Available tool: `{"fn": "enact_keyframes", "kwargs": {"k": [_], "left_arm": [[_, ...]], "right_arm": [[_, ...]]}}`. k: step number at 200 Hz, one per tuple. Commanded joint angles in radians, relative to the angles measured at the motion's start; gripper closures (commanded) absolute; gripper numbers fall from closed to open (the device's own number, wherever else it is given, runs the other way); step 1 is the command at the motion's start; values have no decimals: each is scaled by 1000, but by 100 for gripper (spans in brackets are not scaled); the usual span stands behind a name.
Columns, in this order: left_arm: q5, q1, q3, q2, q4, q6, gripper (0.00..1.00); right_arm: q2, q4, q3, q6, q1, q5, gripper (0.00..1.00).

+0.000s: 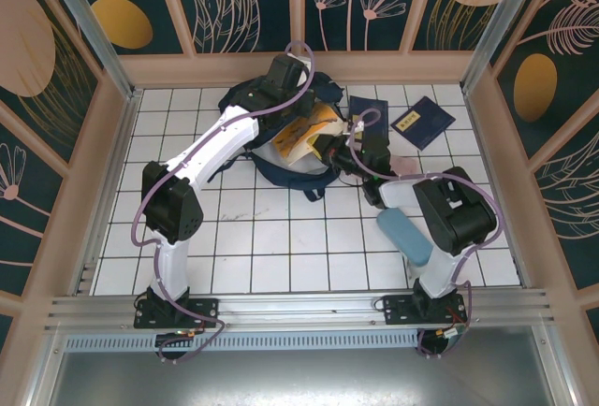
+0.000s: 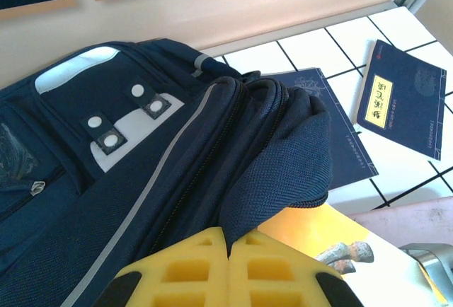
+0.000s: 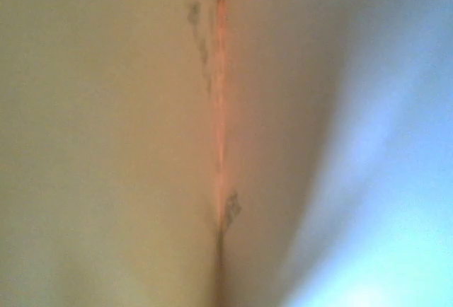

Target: Pack the student bag

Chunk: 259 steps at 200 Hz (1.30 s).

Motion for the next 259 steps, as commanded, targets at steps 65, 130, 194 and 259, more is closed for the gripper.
{"fn": "enact_keyframes", "kwargs": {"k": [65,130,194,259], "left_arm": [[19,6,56,-14,95,5,97],[23,7,34,-17,101,-2,97],[23,7,30,-17,110,-3,97],[11,7,41,-14,106,9,97]], "right_arm": [[-52,-285,22,-8,-35,17,44],[65,-223,74,94,-34,89,55],[-10,-351,9,73,-31,132,90],[-229,-165,-181,9,-54,134,100]]}}
